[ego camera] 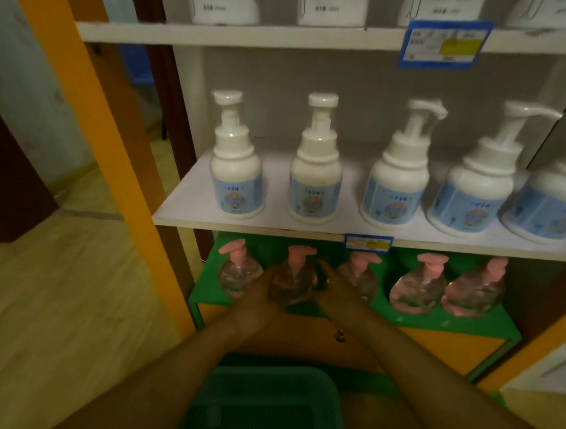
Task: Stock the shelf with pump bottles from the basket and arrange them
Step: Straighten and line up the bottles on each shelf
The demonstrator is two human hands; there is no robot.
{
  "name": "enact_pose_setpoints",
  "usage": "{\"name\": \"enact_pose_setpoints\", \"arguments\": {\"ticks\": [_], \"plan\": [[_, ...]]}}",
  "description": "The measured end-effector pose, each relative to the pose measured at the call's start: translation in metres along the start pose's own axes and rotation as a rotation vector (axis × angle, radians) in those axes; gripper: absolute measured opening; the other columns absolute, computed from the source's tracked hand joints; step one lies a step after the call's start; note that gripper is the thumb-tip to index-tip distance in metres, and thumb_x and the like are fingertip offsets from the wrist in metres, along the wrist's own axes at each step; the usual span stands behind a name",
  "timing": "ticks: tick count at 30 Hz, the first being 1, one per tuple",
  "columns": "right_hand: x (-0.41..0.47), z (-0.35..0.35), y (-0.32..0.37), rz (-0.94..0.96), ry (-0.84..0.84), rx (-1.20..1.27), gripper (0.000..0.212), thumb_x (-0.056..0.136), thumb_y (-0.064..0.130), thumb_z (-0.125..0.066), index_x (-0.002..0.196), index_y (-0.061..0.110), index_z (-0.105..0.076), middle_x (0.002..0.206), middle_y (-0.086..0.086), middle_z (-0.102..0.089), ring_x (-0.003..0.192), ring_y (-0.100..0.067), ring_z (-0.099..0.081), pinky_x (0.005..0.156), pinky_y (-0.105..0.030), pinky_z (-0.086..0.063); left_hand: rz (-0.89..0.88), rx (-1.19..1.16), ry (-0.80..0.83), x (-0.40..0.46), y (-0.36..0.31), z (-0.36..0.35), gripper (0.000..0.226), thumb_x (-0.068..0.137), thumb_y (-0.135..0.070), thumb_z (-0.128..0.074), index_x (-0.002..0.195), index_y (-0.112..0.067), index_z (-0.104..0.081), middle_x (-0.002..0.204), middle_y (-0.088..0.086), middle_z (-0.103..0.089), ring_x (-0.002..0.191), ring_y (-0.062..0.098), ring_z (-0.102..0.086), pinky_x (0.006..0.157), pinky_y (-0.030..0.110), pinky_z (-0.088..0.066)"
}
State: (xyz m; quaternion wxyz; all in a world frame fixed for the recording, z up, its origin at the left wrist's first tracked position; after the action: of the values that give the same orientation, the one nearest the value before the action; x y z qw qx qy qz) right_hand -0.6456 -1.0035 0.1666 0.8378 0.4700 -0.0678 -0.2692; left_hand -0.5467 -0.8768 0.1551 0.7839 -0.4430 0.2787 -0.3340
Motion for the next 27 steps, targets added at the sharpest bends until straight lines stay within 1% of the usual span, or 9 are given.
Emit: {"name": "enact_pose_setpoints", "arguments": {"ticks": [3,6,9,11,15,18,21,25,27], "plan": [[0.004,-0.007,0.004,0.084,0.037,0.021,0.032,0.097,0.024,-0.046,0.127,0.037,-0.041,0.111,0.014,-0.05,0.088,0.009,-0.048,0.063,-0.003,-0.036,-0.027,-0.016,-0.008,-0.001,-0.002,0.0,0.042,0.093,-0.003,-0.052,0.129,-0.023,-0.043,0.116,-0.001,-0.05,0.109,0.017,-0.051,0.102,0.038,-0.044],[0.002,-0.007,0.0,0.109,0.015,0.074,0.031,0.096,0.02,-0.048,0.115,0.044,-0.041,0.096,0.024,-0.048,0.084,0.014,-0.047,0.06,-0.002,-0.04,-0.04,0.016,0.034,-0.002,0.0,0.004,0.054,0.092,0.001,-0.051,0.141,-0.017,-0.035,0.115,-0.006,-0.048,0.108,0.013,-0.048,0.101,0.033,-0.042],[-0.002,-0.002,-0.002,0.089,-0.012,0.084,0.024,0.096,0.019,-0.049,0.114,0.036,-0.047,0.09,0.019,-0.051,0.078,0.008,-0.049,0.055,-0.003,-0.04,-0.02,0.052,0.07,0.003,0.001,0.006,0.056,0.092,0.0,-0.05,0.142,-0.018,-0.032,0.121,-0.002,-0.051,0.112,0.016,-0.05,0.102,0.032,-0.043],[-0.004,0.002,-0.004,0.105,-0.018,0.061,0.026,0.096,0.02,-0.05,0.112,0.04,-0.045,0.087,0.021,-0.052,0.071,0.006,-0.051,0.048,-0.001,-0.038,-0.019,0.126,0.093,0.01,0.003,0.006,0.056,0.093,-0.008,-0.051,0.143,-0.022,-0.03,0.123,0.0,-0.051,0.112,0.019,-0.053,0.101,0.035,-0.046],[-0.007,0.007,-0.005,0.098,-0.009,0.027,0.039,0.096,0.018,-0.049,0.132,0.032,-0.043,0.087,0.023,-0.048,0.063,0.002,-0.049,0.041,0.001,-0.035,0.001,0.138,0.131,0.018,0.012,0.004,0.062,0.087,-0.016,-0.055,0.142,-0.032,-0.03,0.113,-0.015,-0.052,0.099,0.004,-0.054,0.094,0.03,-0.047],[-0.008,0.008,-0.007,0.101,-0.033,0.012,0.042,0.096,0.016,-0.05,0.135,0.027,-0.043,0.093,0.015,-0.049,0.065,0.002,-0.049,0.042,0.0,-0.036,0.031,0.117,0.123,0.025,0.017,0.0,0.06,0.087,-0.012,-0.056,0.14,-0.027,-0.034,0.114,-0.011,-0.055,0.104,0.012,-0.055,0.099,0.035,-0.046],[-0.009,0.007,-0.007,0.109,-0.031,0.024,0.04,0.096,0.017,-0.05,0.133,0.029,-0.043,0.09,0.022,-0.047,0.067,0.002,-0.049,0.042,0.0,-0.036,0.054,0.069,0.089,0.029,0.02,-0.002,0.052,0.088,-0.015,-0.055,0.137,-0.023,-0.039,0.12,0.001,-0.057,0.107,0.018,-0.055,0.104,0.039,-0.044],[-0.012,0.007,-0.006,0.115,-0.01,0.059,0.036,0.096,0.017,-0.05,0.131,0.026,-0.045,0.086,0.021,-0.049,0.062,0.001,-0.051,0.042,-0.001,-0.036,0.02,0.085,0.125,0.027,0.023,0.002,0.067,0.071,-0.032,-0.054,0.135,-0.037,-0.036,0.107,-0.024,-0.051,0.106,0.01,-0.056,0.098,0.032,-0.047],[-0.012,0.008,-0.003,0.116,0.005,0.053,0.039,0.096,0.016,-0.049,0.133,0.027,-0.043,0.086,0.023,-0.047,0.062,0.003,-0.05,0.041,0.0,-0.035,0.035,0.043,0.126,0.028,0.025,0.002,0.063,0.068,-0.03,-0.058,0.127,-0.042,-0.04,0.105,-0.024,-0.052,0.107,0.013,-0.057,0.098,0.034,-0.047]]}}
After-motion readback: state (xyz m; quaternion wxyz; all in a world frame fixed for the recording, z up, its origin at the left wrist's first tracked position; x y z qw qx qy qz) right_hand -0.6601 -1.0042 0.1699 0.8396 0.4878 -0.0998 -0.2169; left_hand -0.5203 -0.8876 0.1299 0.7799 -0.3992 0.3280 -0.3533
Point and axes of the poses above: each hand's wrist, its own x-axis towards the middle knuckle, its own z-axis out of the back of the hand, y = z × x, the point moved 1 cm from there along x, towards the middle knuckle
